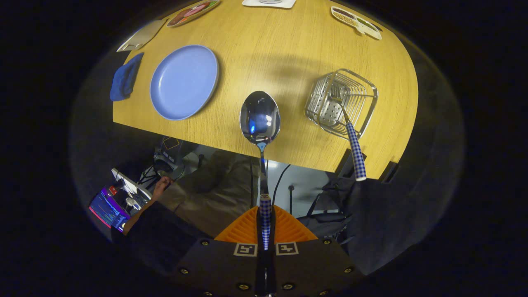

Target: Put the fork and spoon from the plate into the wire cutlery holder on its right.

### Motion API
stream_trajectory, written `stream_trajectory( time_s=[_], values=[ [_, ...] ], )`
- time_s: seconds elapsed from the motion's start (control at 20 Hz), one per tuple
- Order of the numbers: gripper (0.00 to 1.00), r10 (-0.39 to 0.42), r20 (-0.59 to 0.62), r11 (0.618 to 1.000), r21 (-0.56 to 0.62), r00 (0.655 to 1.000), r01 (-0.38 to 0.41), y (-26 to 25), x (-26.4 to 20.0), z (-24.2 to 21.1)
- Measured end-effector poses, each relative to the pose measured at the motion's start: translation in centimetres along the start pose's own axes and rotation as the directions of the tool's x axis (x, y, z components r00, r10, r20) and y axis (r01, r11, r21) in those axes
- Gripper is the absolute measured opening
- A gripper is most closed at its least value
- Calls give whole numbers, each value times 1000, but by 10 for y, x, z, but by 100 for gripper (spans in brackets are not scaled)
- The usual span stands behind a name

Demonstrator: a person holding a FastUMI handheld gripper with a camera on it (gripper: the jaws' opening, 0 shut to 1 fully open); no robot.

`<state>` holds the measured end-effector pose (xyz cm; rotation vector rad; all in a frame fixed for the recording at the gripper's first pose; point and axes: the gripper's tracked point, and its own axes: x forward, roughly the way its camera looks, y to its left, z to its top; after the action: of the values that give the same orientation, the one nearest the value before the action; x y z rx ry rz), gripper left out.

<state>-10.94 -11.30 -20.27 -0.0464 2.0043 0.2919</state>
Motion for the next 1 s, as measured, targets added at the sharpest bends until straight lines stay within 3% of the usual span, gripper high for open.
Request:
stream_trajectory(
  time_s=[0.35,1.0],
  values=[
    [2,-53,-66,994,93,996,59,-53,-19,9],
    [2,-61,-237,983,156,970,100,-70,3,56]
  ],
)
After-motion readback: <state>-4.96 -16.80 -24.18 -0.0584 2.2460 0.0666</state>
